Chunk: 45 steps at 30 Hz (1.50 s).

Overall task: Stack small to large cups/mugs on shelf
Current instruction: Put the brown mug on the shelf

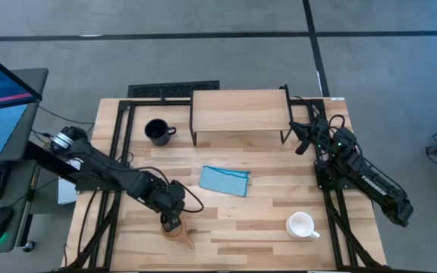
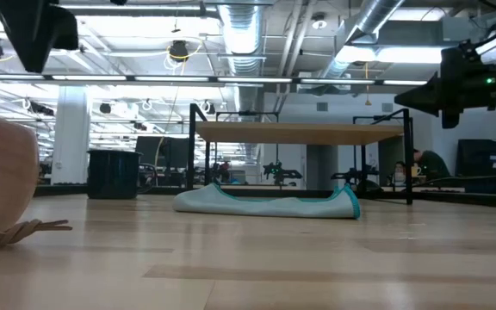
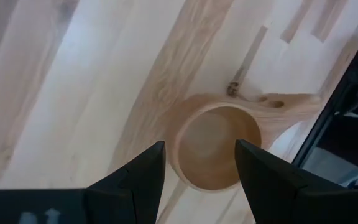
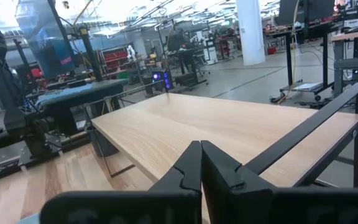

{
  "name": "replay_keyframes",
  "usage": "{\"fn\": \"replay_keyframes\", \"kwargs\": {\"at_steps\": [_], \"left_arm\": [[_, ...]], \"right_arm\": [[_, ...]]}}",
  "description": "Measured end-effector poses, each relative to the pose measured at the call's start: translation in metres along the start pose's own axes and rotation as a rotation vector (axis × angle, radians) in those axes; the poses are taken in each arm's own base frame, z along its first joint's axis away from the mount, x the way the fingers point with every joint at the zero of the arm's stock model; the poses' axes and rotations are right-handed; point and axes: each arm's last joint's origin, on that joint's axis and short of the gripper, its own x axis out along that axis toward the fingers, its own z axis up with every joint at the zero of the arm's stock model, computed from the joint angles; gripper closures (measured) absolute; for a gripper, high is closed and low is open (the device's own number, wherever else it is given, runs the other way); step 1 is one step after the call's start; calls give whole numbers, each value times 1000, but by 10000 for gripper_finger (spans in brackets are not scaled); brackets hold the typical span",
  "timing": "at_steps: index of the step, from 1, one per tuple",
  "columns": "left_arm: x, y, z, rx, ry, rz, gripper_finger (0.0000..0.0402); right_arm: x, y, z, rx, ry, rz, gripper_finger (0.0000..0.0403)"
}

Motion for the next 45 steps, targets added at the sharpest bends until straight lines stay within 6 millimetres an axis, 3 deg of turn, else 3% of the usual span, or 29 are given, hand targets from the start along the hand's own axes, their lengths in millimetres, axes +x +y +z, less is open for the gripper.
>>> {"fn": "replay_keyframes", "kwargs": {"at_steps": [12, 22, 39, 45], "left_arm": [[45, -9, -6, -167, 158, 118, 217], [48, -7, -12, -401, 236, 177, 217], [70, -4, -19, -397, 224, 252, 217], [83, -2, -21, -390, 223, 190, 218]], "right_arm": [[0, 0, 0, 0, 1, 0, 376], [0, 0, 0, 0, 1, 0, 377], [1, 0, -1, 3, 12, -1, 376], [1, 0, -1, 3, 13, -1, 378]]}}
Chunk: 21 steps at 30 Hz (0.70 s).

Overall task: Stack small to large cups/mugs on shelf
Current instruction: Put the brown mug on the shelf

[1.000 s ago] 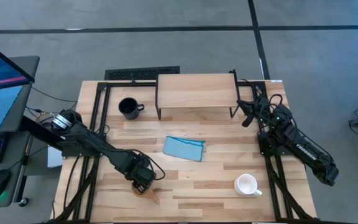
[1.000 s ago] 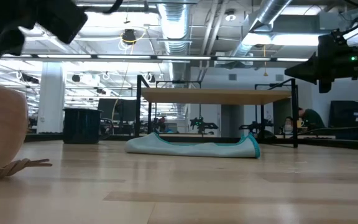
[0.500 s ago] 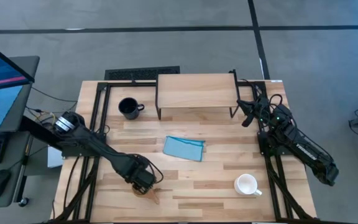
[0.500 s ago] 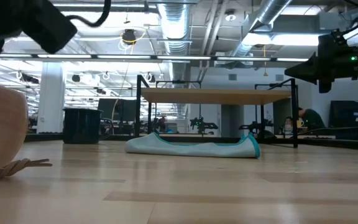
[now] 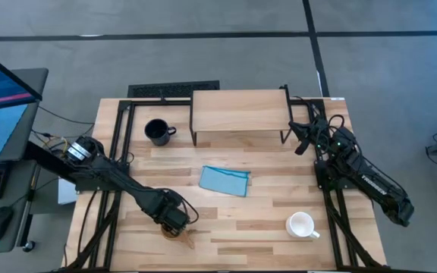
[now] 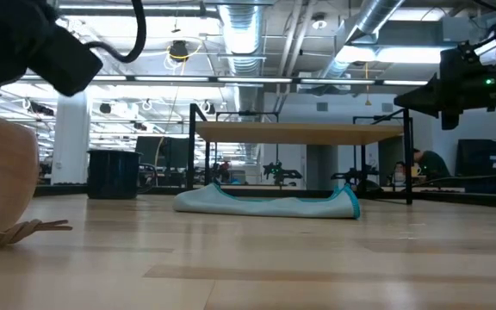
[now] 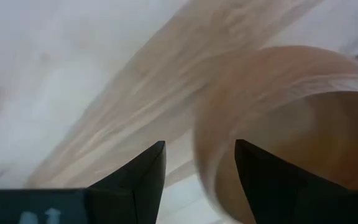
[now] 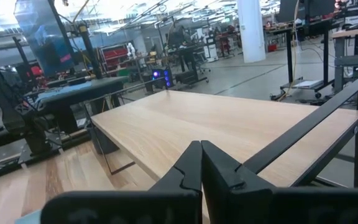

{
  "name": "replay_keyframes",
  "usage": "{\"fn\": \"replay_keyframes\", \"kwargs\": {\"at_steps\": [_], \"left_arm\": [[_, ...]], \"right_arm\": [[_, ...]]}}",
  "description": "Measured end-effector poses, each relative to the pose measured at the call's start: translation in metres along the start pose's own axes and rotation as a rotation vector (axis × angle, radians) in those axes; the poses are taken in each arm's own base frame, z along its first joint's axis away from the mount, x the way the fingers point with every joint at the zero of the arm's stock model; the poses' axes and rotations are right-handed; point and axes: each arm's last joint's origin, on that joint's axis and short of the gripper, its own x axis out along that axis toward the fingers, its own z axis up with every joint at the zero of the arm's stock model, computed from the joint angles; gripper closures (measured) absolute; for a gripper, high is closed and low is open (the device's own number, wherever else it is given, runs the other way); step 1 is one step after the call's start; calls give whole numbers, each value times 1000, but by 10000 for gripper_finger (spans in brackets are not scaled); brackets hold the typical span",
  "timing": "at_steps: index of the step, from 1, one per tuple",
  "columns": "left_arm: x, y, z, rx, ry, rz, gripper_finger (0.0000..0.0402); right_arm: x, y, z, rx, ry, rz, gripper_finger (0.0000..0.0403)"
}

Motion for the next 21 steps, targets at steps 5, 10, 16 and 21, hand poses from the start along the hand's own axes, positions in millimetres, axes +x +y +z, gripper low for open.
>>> {"fn": "replay_keyframes", "kwargs": {"at_steps": [5, 10, 16, 21], "left_arm": [[8, 1, 1, -17, 7, -25, 250], [9, 2, 1, 1, 13, -22, 314], [8, 3, 4, 32, 8, -23, 381], [6, 4, 13, 13, 5, -23, 380]], "right_arm": [[0, 0, 0, 0, 0, 0, 376], [0, 0, 0, -1, 0, 0, 377], [0, 0, 0, 0, 0, 0, 377], [0, 0, 0, -1, 0, 0, 376]]}}
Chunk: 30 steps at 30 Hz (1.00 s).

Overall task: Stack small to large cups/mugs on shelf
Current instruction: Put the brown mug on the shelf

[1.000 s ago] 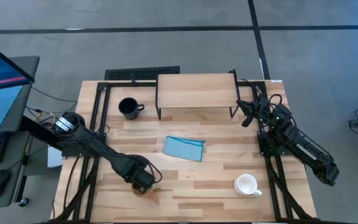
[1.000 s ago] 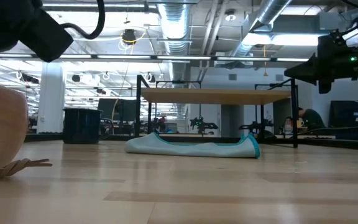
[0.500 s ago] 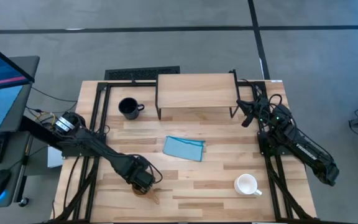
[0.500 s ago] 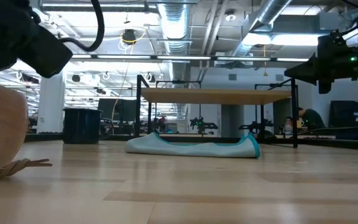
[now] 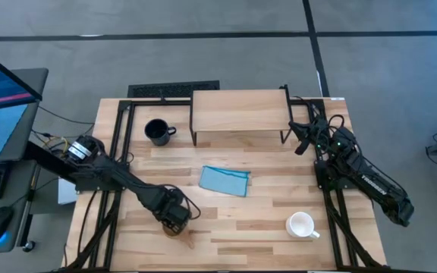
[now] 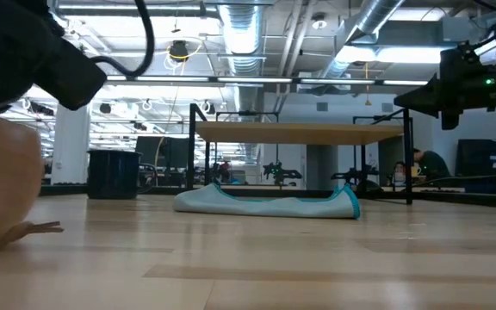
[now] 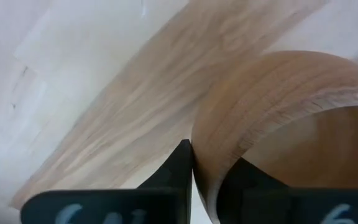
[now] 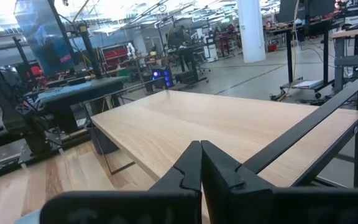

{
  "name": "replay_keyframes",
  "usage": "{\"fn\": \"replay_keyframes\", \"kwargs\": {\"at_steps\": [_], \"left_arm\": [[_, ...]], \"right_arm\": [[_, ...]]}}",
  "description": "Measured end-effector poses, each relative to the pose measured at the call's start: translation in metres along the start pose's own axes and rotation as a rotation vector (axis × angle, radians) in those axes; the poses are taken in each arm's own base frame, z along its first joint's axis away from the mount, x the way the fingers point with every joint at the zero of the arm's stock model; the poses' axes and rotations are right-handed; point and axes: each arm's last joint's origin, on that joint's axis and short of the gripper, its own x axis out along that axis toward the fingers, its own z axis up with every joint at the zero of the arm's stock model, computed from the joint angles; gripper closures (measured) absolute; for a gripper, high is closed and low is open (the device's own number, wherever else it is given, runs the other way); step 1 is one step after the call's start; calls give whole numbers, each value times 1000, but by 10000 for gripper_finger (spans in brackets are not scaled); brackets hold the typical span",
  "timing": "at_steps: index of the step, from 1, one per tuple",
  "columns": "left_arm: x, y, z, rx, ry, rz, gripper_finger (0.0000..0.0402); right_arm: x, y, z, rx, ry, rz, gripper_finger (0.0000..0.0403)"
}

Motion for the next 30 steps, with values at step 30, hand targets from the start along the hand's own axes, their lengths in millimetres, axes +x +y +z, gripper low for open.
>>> {"fn": "replay_keyframes", "kwargs": {"at_steps": [30], "left_arm": [[-182, 31, 153, 383, -421, -70, 380]], "right_arm": [[1, 0, 0, 3, 9, -1, 377]]}}
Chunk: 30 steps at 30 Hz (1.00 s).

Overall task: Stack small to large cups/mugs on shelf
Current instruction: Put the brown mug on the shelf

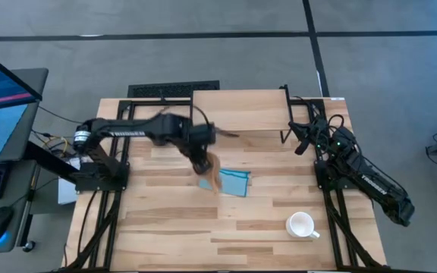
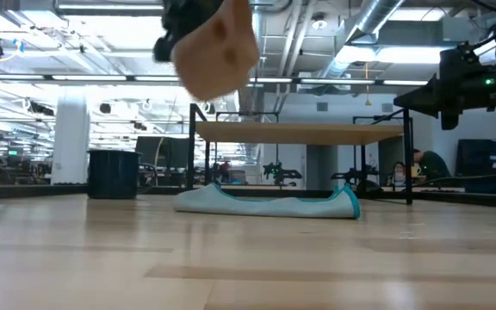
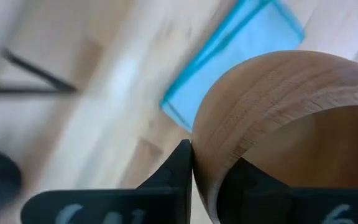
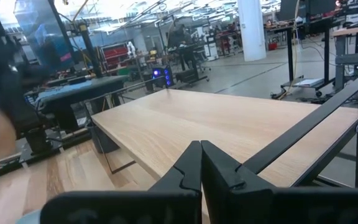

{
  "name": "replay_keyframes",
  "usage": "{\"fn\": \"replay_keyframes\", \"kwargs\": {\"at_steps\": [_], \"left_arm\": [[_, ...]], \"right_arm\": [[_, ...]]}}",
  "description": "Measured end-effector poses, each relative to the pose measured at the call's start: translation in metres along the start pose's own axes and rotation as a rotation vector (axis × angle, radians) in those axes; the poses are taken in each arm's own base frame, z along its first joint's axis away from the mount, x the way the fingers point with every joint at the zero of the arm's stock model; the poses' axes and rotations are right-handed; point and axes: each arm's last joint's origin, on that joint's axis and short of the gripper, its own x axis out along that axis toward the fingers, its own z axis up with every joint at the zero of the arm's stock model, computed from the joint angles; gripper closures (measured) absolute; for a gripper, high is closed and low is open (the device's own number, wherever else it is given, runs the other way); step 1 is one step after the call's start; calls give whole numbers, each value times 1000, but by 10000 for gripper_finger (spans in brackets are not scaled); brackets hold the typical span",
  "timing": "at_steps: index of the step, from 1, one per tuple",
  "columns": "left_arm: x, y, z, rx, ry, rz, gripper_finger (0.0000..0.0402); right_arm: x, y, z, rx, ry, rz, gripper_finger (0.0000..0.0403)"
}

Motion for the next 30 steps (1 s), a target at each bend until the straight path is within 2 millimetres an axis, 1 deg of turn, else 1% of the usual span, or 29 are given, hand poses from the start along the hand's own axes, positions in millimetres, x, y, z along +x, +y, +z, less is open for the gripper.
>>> {"fn": "replay_keyframes", "kwargs": {"at_steps": [4, 6, 9, 12, 18, 24, 26, 30], "left_arm": [[-37, 12, 20, 73, -106, -10, 380], [-53, 18, 28, 108, -163, -16, 380], [-72, 30, 37, 160, -225, -25, 380], [-85, 46, 42, 184, -242, 2, 380], [-94, 85, 50, 183, -240, 68, 380], [-98, 125, 60, 229, -283, 78, 380], [-100, 137, 62, 264, -299, 89, 380], [-104, 154, 66, 406, -334, 147, 380]], "right_arm": [[0, 0, 0, 0, 1, 0, 377], [0, 0, 0, 0, 1, 0, 377], [0, 0, 0, 0, 1, 0, 377], [0, 0, 0, 0, 1, 0, 377], [0, 0, 0, 0, 2, -1, 377], [0, 0, 0, 0, 2, -1, 377], [0, 0, 0, 0, 2, -1, 377], [0, 0, 0, 1, 2, -1, 377]]}}
